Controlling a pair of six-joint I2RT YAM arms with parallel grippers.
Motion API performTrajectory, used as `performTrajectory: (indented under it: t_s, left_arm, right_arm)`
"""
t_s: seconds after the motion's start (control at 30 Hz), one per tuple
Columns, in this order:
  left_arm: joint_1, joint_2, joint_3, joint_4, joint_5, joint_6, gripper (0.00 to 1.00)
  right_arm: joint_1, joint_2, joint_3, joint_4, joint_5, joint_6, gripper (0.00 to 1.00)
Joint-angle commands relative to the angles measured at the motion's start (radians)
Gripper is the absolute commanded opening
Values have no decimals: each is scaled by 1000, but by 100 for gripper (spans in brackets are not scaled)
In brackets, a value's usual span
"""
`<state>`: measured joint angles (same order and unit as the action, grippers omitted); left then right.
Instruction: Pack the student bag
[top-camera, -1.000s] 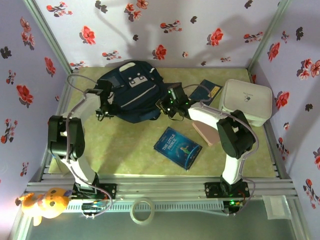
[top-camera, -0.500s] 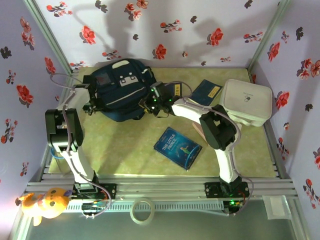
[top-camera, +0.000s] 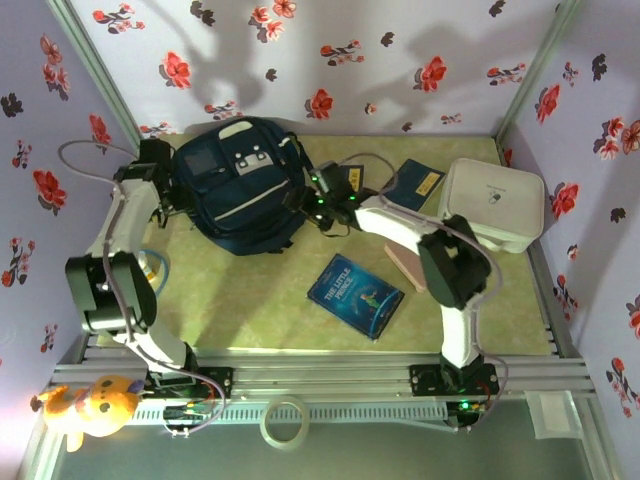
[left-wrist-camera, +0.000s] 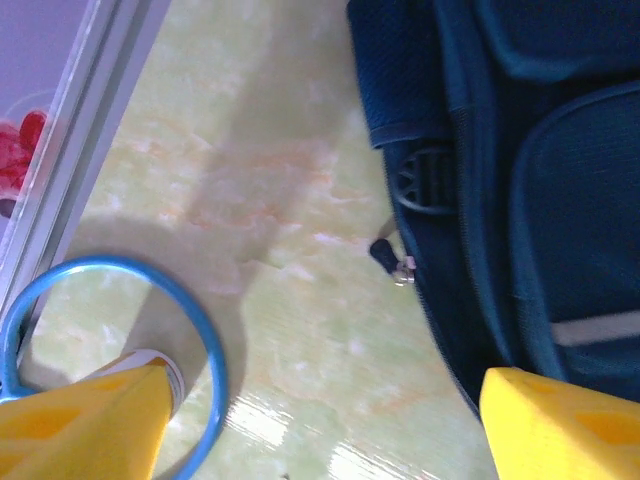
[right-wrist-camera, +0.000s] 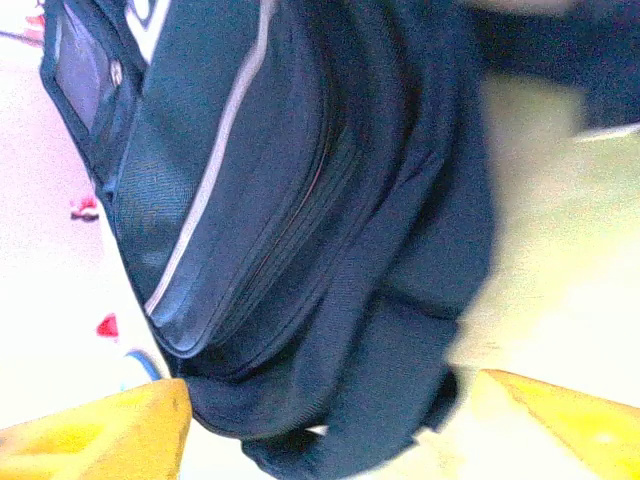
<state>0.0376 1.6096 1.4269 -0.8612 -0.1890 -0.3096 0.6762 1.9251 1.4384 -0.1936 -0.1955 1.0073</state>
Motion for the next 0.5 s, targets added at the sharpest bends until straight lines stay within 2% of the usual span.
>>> performTrajectory:
  t_s: [0.0, 0.13, 0.23, 0.47]
  left_arm:
    - [-4, -104, -2, -46, 114, -3, 85]
    - [-6, -189, -71, -13, 168, 40, 89]
    - [-7, -231, -129, 25, 188, 77, 92]
    - [-8, -293, -225, 116, 228, 96, 97]
  right_arm:
    - [-26, -126, -96, -100, 151, -192, 76]
    - [-23, -199, -175, -207, 171, -328, 75]
    - [-17, -208, -202, -271, 121, -394, 75]
    - [51, -141, -197, -349, 46, -440, 75]
